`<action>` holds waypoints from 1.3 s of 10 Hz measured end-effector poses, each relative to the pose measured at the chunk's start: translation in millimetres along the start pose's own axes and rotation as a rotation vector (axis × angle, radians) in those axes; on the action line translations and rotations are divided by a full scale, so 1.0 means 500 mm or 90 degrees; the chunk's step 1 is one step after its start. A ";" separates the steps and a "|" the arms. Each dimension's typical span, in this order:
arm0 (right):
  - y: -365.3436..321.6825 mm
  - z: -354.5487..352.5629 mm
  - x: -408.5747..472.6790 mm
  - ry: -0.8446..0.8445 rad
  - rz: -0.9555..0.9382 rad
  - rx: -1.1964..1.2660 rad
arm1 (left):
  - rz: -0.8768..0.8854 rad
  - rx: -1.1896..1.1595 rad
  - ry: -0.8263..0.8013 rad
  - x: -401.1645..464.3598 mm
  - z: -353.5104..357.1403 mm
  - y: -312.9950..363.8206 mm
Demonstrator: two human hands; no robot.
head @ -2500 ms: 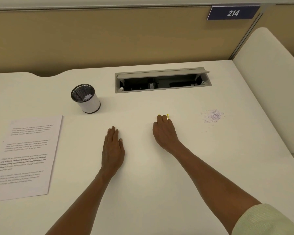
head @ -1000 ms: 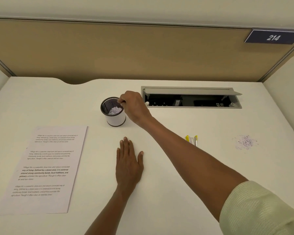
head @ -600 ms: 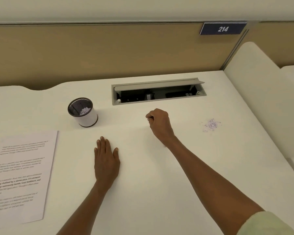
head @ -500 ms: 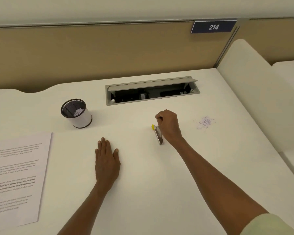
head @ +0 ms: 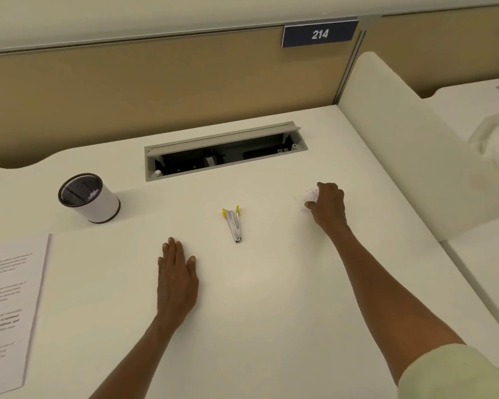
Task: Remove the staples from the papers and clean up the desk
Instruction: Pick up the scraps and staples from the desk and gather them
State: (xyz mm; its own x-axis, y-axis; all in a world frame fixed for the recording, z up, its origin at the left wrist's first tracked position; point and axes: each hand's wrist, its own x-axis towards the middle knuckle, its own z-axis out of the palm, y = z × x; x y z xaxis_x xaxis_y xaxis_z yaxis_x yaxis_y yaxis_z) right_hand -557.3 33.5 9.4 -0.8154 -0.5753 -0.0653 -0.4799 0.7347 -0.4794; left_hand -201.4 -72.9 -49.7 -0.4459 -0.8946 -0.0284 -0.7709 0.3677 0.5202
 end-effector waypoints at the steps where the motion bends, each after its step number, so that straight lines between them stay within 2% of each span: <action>1: 0.026 -0.002 0.027 -0.059 -0.015 -0.051 | -0.005 0.025 0.010 -0.002 0.016 0.007; 3: 0.048 0.012 0.035 -0.037 -0.100 -0.048 | -0.013 0.047 0.024 -0.002 0.025 0.005; 6: 0.037 0.027 0.032 0.006 -0.152 -0.051 | -0.011 0.050 0.023 -0.003 0.024 0.007; 8: 0.043 0.033 0.041 0.036 -0.238 -0.108 | -0.008 0.045 0.024 -0.004 0.025 0.006; 9: 0.042 0.036 0.058 -0.005 -0.189 -0.137 | -0.005 0.044 0.026 -0.004 0.025 0.005; 10: 0.046 0.031 0.078 -0.010 -0.090 -0.037 | -0.003 0.042 0.025 -0.004 0.026 0.002; 11: 0.041 0.008 0.081 -0.005 0.070 0.259 | 0.000 0.045 0.025 -0.003 0.027 0.000; 12: 0.032 -0.016 0.062 -0.034 0.245 0.640 | -0.001 0.043 0.026 -0.004 0.026 0.001; 13: 0.029 -0.025 0.044 -0.096 0.341 0.872 | 0.000 0.037 0.020 -0.004 0.026 0.002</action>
State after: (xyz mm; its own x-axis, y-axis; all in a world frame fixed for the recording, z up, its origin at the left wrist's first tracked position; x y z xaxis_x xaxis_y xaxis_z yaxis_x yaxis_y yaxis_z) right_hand -586.2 35.8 11.9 -0.7112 -0.4448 -0.5443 0.6033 0.0112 -0.7975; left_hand -207.3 -67.5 -60.4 -0.4318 -0.9020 -0.0009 -0.7966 0.3809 0.4694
